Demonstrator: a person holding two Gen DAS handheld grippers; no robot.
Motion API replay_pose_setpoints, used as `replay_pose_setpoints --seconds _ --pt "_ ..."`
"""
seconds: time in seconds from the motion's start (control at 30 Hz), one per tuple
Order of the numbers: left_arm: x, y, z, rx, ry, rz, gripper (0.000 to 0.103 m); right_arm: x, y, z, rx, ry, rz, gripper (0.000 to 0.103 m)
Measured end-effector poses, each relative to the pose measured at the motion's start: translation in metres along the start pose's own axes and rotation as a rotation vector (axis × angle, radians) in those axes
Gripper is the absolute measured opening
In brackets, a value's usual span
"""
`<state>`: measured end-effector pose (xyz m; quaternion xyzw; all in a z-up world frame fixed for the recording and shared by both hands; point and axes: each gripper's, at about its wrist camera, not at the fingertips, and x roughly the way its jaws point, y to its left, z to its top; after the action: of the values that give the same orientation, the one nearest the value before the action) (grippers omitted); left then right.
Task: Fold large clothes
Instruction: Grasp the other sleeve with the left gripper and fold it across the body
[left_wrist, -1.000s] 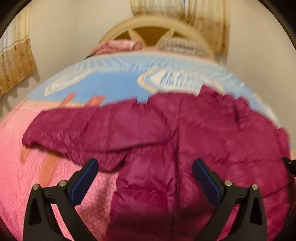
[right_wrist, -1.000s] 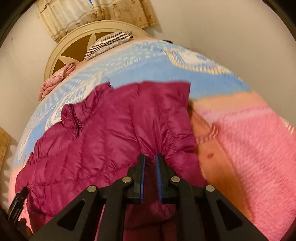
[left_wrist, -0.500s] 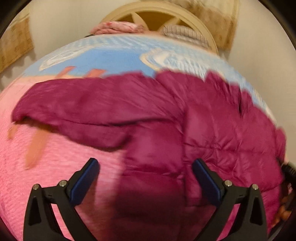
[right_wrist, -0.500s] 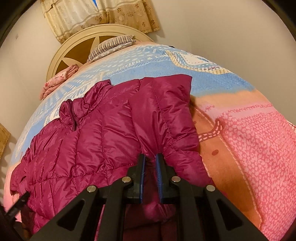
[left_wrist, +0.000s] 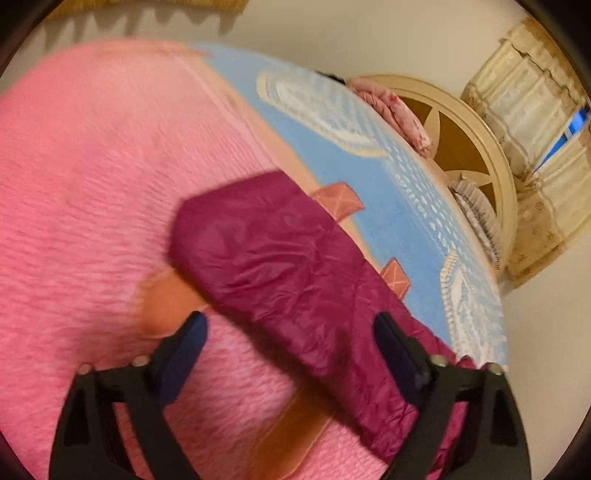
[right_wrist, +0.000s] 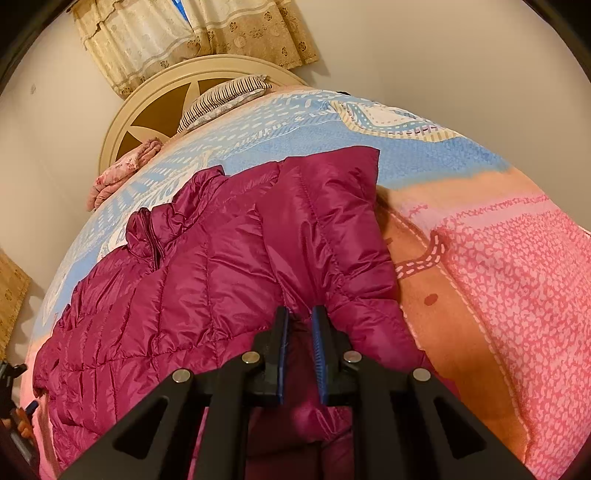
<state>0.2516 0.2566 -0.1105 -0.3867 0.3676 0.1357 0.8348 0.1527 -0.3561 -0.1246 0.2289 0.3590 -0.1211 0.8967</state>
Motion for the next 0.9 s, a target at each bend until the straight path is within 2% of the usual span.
replay_pose_setpoints --seconds 0.07,0.17,0.23,0.3,0.37,0.47,0.57,0.63,0.67,0.77,0.8,0.9 --pt "0.009 -0.002 -0.001 -0.027 0.014 -0.024 0.086 0.000 0.000 0.000 0.002 -0.001 0.002 0.013" --pt "0.014 -0.010 -0.002 0.001 -0.001 0.007 0.074 0.000 0.000 0.000 0.000 -0.001 0.001 0.013" --pt "0.016 -0.016 -0.005 0.035 0.000 0.013 0.052 0.000 0.000 0.000 -0.001 -0.001 0.000 0.013" --pt "0.020 -0.015 -0.003 0.042 0.037 -0.021 0.012 0.000 0.000 0.000 0.000 -0.001 0.001 0.013" --pt "0.021 -0.016 -0.004 0.058 0.043 -0.009 0.012 0.000 0.000 0.000 0.000 -0.002 0.002 0.013" --pt "-0.001 -0.043 -0.008 0.191 -0.047 0.015 0.011 0.000 0.000 0.000 0.001 -0.002 0.002 0.013" --pt "-0.033 -0.084 -0.019 0.337 -0.138 -0.037 0.011 0.000 0.000 0.000 0.000 -0.002 0.002 0.013" --pt "-0.059 -0.119 -0.037 0.457 -0.196 -0.098 0.011 0.000 0.000 -0.001 0.001 -0.002 0.002 0.013" --pt "-0.076 -0.143 -0.056 0.549 -0.222 -0.152 0.011 0.000 0.000 -0.001 0.001 -0.002 0.003 0.013" --pt "-0.107 -0.190 -0.107 0.763 -0.277 -0.243 0.011 0.000 -0.002 0.000 0.009 -0.003 0.011 0.013" --pt "-0.117 -0.206 -0.133 0.845 -0.287 -0.278 0.011 -0.001 -0.002 0.001 0.012 -0.004 0.014 0.013" --pt "-0.124 -0.235 -0.200 1.006 -0.233 -0.361 0.012 -0.001 -0.004 0.001 0.017 -0.005 0.020 0.013"
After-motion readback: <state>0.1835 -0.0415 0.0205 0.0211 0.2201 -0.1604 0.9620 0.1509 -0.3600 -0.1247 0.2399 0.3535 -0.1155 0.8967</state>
